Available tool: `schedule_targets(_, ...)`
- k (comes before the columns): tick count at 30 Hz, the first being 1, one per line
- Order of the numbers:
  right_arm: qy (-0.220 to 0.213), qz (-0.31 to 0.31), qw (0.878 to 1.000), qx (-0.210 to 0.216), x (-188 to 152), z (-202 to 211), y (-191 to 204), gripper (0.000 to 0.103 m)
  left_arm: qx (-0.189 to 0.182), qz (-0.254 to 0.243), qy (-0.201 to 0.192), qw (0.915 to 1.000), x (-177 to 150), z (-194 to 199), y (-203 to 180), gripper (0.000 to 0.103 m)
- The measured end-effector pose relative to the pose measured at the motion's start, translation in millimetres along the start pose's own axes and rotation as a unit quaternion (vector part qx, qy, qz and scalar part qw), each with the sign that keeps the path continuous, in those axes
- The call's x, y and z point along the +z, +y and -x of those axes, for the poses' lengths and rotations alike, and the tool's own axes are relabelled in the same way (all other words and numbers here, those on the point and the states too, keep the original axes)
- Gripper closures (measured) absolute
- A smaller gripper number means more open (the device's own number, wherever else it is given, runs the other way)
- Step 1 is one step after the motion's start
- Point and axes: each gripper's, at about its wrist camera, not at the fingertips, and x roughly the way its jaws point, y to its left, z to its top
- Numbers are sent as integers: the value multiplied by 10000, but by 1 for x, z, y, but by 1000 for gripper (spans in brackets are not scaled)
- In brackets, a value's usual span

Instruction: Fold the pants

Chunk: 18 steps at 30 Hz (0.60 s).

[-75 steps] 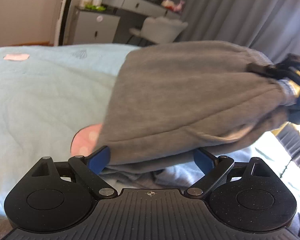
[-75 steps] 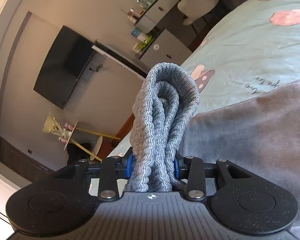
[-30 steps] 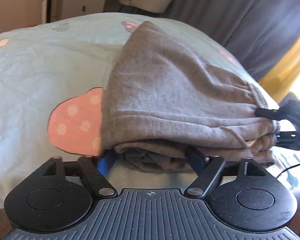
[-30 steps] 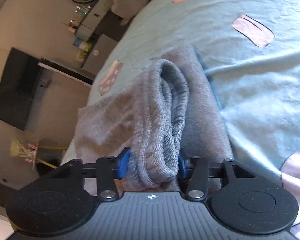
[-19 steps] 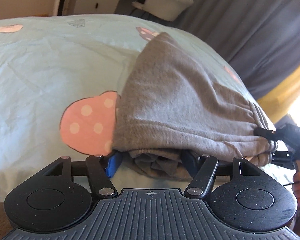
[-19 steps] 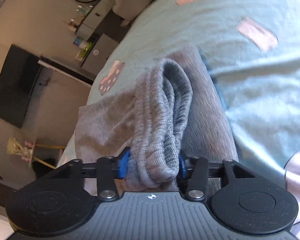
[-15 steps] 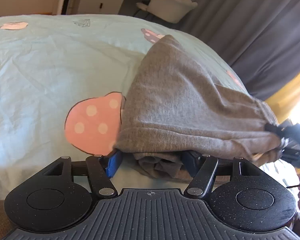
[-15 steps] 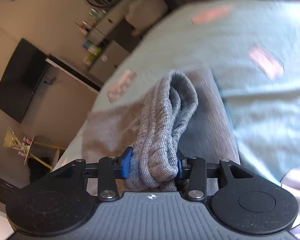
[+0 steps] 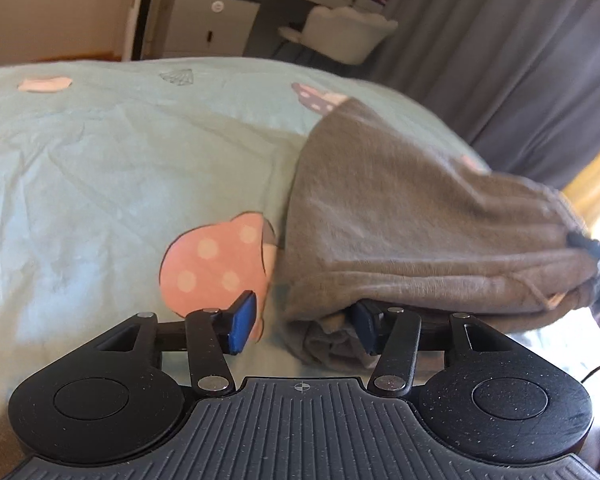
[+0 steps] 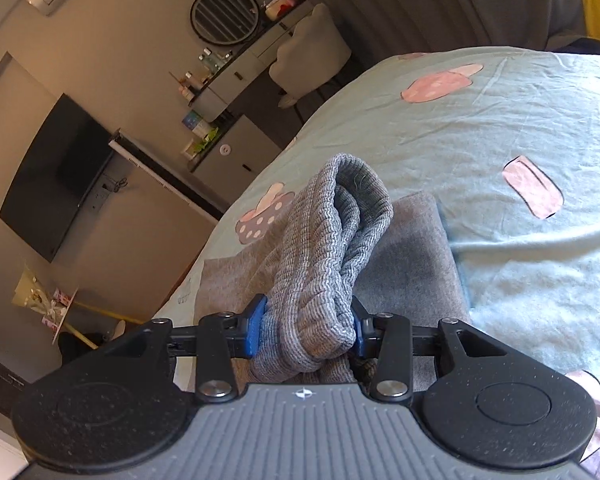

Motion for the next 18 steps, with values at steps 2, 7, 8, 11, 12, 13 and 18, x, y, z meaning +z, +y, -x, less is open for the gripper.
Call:
schedule_targets(2,9,49,10000,-50,-1,-1,-3,62,-146,221,-71,9996,3,6,8,46)
schedule_targets(7,529,277,9960,-664,-10,-20,-23,49,-259,233,-213,9992,5,13,9,44)
schedule_targets(8,545,239,9942,-896,-12,-22,-29,49,-306,203,-240,9990,5,15,8,42)
schedule_targets(11,476,-117,9965,-680,-12,-17,-48,36,-369,239,-424,9981,9,23,8,28)
schedule_targets(12,491,-160,9965,-657,-11,-17,-50,36,-377,263,-437,9980,11,23,9,22)
schedule_targets(13,505,-129,9966,-638,-11,-17,-49,36,-417,298,-407,9979,13,22,10,20)
schedule_targets(18,647,13,9961,-608,-6,-26,-50,29,-786,407,185,9959,32,-6,10,15)
